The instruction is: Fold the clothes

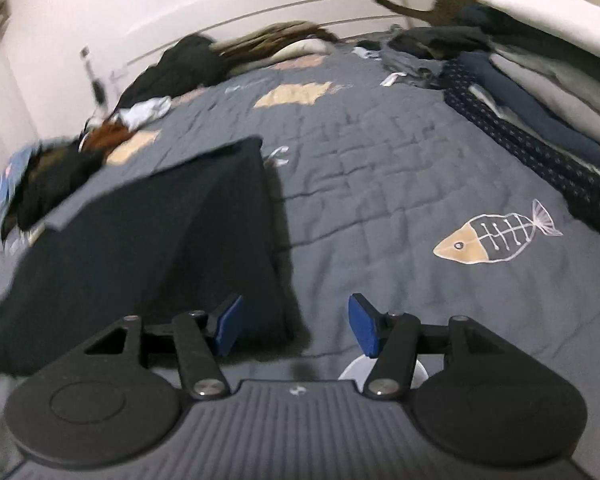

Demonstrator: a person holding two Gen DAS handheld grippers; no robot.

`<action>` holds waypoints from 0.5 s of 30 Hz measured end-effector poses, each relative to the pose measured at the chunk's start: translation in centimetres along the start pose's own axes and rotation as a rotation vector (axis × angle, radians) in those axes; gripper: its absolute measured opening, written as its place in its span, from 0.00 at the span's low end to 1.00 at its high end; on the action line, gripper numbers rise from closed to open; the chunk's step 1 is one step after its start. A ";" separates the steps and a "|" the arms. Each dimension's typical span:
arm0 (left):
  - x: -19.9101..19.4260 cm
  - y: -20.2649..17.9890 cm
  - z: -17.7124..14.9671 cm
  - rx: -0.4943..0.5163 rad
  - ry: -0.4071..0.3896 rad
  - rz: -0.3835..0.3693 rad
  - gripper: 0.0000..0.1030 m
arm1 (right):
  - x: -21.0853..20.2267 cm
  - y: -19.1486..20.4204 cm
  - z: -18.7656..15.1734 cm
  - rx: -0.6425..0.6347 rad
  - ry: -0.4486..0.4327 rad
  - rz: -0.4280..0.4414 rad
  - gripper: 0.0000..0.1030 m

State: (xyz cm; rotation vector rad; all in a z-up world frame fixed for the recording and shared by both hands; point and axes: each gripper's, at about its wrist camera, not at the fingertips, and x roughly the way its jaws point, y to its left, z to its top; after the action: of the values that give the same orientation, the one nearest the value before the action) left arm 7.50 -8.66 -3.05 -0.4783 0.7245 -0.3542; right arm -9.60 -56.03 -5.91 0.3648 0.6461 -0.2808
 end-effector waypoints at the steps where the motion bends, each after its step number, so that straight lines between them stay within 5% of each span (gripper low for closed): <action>1: 0.2 0.0 0.0 0.004 0.002 0.003 0.56 | 0.4 -0.1 -0.3 0.005 0.007 0.011 0.54; 3: 0.5 -0.1 0.0 0.016 0.006 0.003 0.56 | 1.3 0.1 -0.8 -0.009 0.036 0.028 0.50; 7: 0.8 0.0 -0.5 0.038 0.031 0.012 0.56 | 3.3 1.1 -2.2 -0.123 0.101 0.015 0.10; 13: 1.4 -0.1 -0.5 0.100 0.061 0.062 0.56 | 1.1 2.4 -1.9 -0.373 -0.024 -0.036 0.07; 15: 1.4 -0.2 -0.6 0.130 0.067 0.084 0.56 | 0.8 2.4 -1.7 -0.444 -0.046 -0.140 0.02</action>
State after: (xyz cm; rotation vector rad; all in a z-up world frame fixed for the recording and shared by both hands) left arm 8.09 -9.65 -4.11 -0.3130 0.7794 -0.3376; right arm -9.03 -53.28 -7.13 -0.1130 0.6697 -0.2700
